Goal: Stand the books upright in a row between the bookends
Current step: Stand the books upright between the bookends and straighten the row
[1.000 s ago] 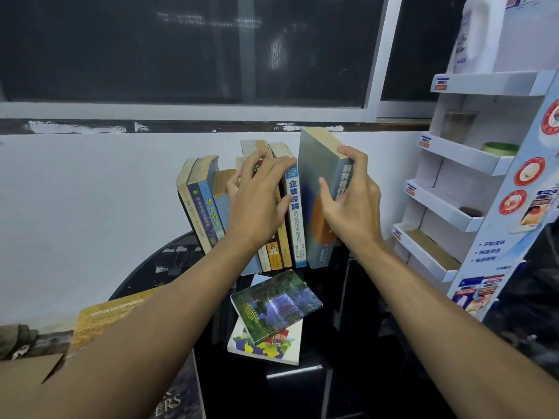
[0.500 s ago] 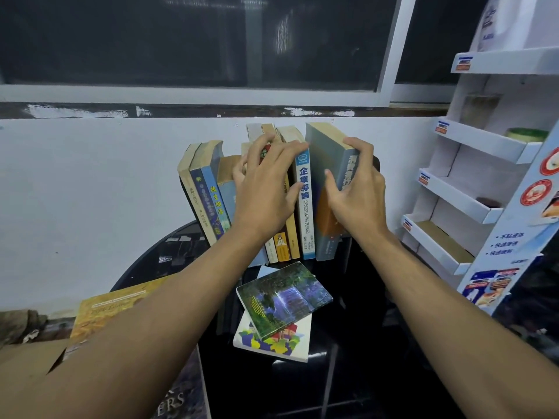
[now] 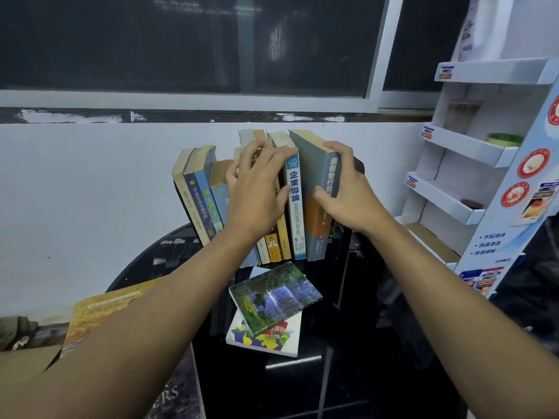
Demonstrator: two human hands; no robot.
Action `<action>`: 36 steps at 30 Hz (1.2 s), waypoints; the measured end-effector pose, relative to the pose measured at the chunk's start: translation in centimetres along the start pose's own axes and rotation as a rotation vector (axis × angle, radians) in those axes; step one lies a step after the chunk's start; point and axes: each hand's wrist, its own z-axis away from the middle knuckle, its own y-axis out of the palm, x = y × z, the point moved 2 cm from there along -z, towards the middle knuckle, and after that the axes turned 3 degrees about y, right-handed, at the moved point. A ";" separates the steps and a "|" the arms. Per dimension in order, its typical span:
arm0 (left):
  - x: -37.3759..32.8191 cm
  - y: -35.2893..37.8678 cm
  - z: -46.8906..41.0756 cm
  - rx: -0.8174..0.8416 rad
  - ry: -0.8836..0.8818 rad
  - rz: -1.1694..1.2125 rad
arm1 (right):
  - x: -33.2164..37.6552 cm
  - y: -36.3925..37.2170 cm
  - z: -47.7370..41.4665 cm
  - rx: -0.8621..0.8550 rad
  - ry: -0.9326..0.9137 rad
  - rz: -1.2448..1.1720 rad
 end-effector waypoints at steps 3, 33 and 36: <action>0.0 -0.1 0.0 0.013 -0.004 0.007 | -0.2 -1.1 0.0 0.212 0.003 -0.014; -0.1 0.2 -0.2 -0.035 -0.033 0.033 | 0.7 0.2 -2.3 0.278 0.010 0.099; -0.2 0.2 -0.3 -0.030 -0.032 0.033 | 0.6 0.3 -2.5 0.275 0.008 0.097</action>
